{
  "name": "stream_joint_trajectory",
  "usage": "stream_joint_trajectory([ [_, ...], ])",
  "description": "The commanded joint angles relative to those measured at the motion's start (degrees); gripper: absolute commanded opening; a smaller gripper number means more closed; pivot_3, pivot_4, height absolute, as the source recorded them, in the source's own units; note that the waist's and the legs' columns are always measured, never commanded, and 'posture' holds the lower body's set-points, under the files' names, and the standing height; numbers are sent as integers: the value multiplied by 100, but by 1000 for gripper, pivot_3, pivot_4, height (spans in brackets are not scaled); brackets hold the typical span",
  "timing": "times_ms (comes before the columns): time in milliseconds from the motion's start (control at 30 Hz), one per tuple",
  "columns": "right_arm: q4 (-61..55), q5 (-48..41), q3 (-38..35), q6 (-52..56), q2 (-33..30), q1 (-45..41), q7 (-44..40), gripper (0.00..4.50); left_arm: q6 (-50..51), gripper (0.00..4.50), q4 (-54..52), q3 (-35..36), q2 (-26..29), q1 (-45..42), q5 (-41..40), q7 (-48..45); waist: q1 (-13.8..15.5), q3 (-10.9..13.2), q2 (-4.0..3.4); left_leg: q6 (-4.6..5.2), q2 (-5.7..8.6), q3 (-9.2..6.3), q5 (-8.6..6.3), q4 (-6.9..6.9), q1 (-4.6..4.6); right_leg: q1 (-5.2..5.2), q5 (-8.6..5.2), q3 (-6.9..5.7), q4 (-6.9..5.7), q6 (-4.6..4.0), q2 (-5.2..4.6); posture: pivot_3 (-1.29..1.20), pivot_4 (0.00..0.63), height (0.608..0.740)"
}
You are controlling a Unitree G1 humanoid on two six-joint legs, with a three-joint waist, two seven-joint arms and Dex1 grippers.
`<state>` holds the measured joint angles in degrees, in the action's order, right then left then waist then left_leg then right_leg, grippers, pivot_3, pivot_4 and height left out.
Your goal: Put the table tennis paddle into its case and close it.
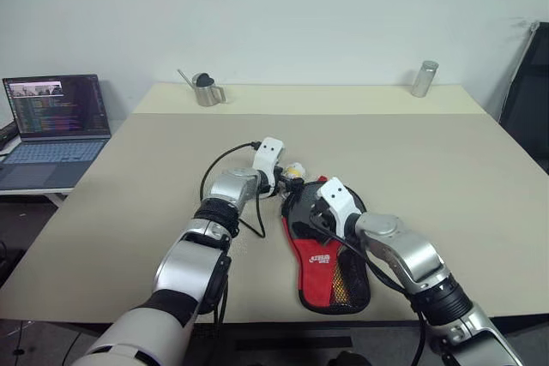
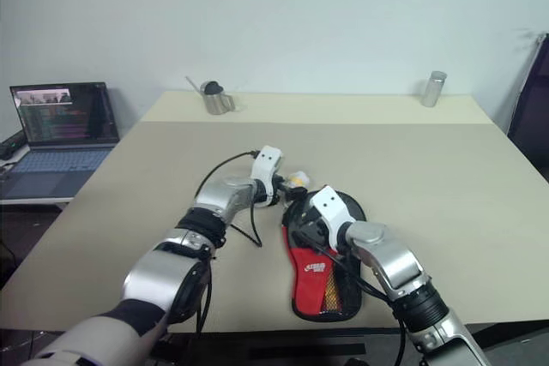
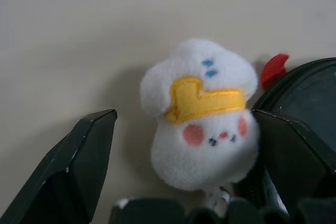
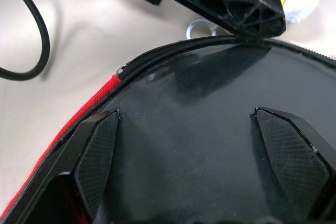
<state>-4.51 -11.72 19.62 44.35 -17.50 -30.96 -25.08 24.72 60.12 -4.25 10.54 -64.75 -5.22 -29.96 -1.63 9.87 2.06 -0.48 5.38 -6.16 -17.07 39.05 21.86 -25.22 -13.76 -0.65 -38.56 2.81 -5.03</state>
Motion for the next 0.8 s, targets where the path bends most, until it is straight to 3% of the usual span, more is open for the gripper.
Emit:
stream_joint_trajectory([
  [33, -121, 73, 28, 190, 4, 117, -71, 4479, -208, 4500, 219, 99, -134, -239, 102, 203, 0, 0, 0, 0, 0, 0, 0, 0, 0, 0, 0, 0, -1, 0, 0, 0, 150, 740],
  [300, -253, 181, -16, 319, -18, 177, -135, 4479, -322, 4500, 568, 331, -455, -297, 159, 844, -1, -8, 1, 0, 0, 2, 0, 1, -5, 0, 0, 1, -8, 0, 0, 0, 150, 740],
  [400, -277, 198, -33, 363, 15, 185, -128, 4500, -366, 3949, 599, 459, -492, -317, 140, 988, -2, -10, 1, -1, 0, 3, 0, 1, -6, 0, 0, 2, -11, 0, 0, 0, 150, 740],
  [667, -305, 230, 114, 492, -23, 212, -223, 4500, -592, 1092, 677, 744, -481, -345, 124, 1456, -4, -10, 2, -2, 0, 4, 1, 1, -7, -1, 0, 2, -15, 0, 0, 0, 150, 740],
  [767, -229, 280, 138, 640, -42, 197, -211, 4500, -696, 388, 712, 713, -440, -347, 226, 1500, -6, -12, 1, -2, 0, 6, 1, 1, -11, -1, 0, 4, -19, 0, 0, 0, 150, 740],
  [800, -212, 300, 166, 673, -59, 200, -228, 4500, -742, 334, 746, 698, -423, -357, 258, 1499, -6, -14, 1, -3, 0, 6, 1, 1, -11, 0, 0, 3, -21, 0, 0, 0, 150, 740],
])
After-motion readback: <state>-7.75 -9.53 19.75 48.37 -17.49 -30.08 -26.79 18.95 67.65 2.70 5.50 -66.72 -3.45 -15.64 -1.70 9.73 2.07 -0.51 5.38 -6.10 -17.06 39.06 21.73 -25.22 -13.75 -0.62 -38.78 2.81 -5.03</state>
